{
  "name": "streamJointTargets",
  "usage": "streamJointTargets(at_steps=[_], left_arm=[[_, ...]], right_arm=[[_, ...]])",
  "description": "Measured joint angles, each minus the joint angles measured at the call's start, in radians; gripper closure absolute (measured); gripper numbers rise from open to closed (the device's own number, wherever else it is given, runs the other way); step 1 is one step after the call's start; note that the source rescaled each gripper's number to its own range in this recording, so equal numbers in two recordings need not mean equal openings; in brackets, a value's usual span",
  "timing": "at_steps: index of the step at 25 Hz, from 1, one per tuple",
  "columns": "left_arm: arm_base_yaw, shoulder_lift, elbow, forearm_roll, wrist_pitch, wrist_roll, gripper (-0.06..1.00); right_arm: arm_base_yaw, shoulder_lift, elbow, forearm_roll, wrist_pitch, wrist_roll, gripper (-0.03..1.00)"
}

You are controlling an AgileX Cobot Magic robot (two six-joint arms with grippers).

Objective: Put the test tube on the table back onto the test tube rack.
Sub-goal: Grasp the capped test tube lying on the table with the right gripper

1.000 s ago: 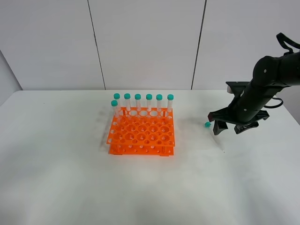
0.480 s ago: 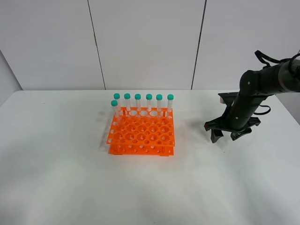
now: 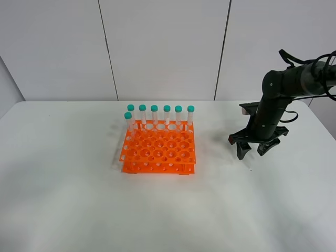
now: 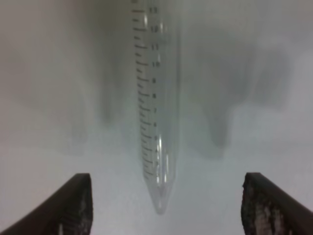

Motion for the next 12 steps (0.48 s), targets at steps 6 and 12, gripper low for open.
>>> streamJointTargets(at_steps=[6, 12], left_arm=[[0.0, 0.0, 0.0, 0.0, 0.0, 0.0, -0.06], [0.0, 0.0, 0.0, 0.0, 0.0, 0.0, -0.06]], right_arm=[[0.0, 0.018, 0.0, -0.002, -0.011, 0.051, 0.07], [0.022, 0.025, 0.0, -0.02, -0.039, 0.088, 0.07]])
